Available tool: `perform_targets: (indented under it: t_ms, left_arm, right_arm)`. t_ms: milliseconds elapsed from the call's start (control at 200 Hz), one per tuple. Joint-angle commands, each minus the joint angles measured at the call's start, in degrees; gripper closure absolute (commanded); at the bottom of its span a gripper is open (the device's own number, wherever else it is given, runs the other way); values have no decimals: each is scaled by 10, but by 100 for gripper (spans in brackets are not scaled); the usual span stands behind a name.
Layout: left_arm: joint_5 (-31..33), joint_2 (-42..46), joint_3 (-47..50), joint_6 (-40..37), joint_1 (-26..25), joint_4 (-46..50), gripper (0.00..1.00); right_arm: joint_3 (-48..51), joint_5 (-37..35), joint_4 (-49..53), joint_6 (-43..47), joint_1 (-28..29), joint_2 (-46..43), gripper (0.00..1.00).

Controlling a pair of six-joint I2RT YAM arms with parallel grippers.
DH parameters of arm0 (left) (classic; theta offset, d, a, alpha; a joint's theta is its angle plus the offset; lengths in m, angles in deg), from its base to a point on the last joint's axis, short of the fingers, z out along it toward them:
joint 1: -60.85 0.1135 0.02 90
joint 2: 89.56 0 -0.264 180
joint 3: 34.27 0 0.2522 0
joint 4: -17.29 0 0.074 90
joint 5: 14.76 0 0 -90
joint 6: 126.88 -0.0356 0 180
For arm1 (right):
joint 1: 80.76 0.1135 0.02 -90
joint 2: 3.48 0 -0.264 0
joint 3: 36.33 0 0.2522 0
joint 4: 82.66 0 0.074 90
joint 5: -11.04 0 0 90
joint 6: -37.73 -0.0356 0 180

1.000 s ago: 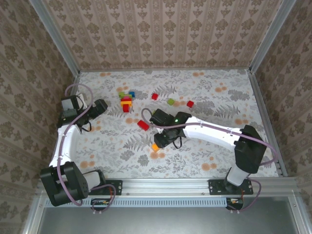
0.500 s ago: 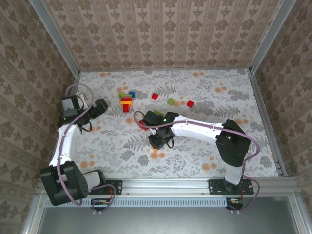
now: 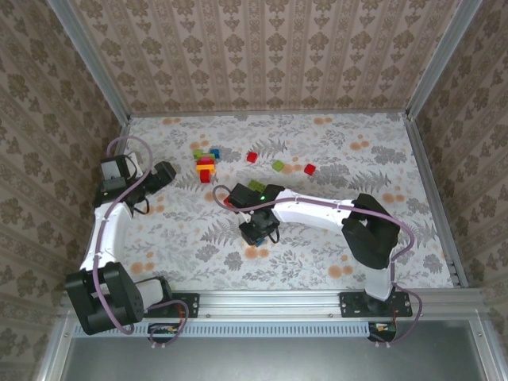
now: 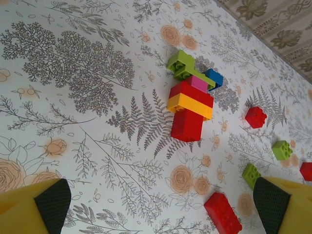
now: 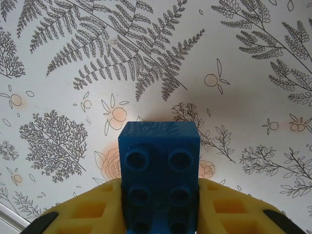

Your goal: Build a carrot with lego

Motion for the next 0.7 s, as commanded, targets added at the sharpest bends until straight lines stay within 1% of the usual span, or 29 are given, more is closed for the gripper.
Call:
perform_targets:
  t_ms: [0, 245, 480, 690]
  left_arm:
    - [-4, -5, -7, -13, -4, -1, 0]
    - [-4, -6, -8, -13, -3, -1, 0]
    - [-5, -8, -9, -13, -4, -1, 0]
    - [-5, -10, -8, -14, -4, -1, 0]
  right_arm:
    - [-15, 6, 15, 10, 5, 18, 70]
    - [-13, 8, 19, 17, 8, 26, 70]
    - [13, 5, 24, 24, 10, 23, 70]
    - [22, 4, 27, 32, 20, 38, 70]
